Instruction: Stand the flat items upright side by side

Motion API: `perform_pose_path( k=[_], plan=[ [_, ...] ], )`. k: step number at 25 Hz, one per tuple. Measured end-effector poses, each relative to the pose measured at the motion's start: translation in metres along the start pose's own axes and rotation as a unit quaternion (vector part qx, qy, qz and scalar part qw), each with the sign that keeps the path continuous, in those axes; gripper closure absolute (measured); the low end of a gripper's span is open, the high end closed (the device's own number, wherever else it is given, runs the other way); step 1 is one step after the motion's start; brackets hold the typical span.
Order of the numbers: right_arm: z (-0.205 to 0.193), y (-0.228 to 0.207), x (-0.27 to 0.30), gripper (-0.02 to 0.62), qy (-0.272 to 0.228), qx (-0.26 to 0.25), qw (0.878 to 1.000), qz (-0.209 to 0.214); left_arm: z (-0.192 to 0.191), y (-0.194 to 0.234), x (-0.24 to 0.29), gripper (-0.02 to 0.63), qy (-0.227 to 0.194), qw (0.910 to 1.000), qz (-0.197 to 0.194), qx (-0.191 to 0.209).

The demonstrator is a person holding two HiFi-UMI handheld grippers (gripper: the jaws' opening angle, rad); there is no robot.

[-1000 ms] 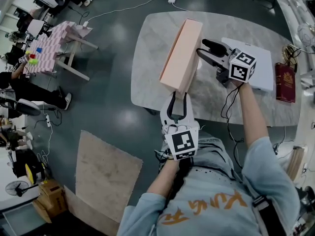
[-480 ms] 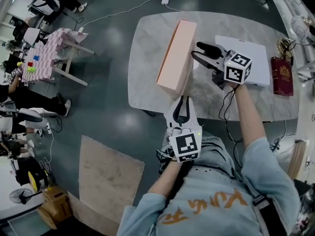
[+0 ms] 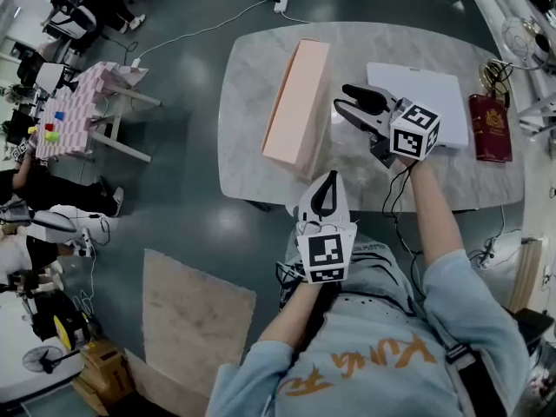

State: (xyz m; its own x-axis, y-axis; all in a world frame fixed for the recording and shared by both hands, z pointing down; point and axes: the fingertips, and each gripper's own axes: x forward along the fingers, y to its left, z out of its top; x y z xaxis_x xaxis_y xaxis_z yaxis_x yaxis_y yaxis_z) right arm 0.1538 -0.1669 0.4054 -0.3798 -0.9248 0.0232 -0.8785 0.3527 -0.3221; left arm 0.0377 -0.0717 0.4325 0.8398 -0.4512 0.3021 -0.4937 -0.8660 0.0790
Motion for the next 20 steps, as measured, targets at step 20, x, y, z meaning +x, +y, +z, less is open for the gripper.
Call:
perform_pose_path(
  k=[20],
  plan=[
    [-0.003,-0.039,-0.13,0.553,-0.064,0.025,0.974,-0.216,0.005,-0.063,0.063,0.597,0.028,0.9894,-0.142,0.012]
  ],
)
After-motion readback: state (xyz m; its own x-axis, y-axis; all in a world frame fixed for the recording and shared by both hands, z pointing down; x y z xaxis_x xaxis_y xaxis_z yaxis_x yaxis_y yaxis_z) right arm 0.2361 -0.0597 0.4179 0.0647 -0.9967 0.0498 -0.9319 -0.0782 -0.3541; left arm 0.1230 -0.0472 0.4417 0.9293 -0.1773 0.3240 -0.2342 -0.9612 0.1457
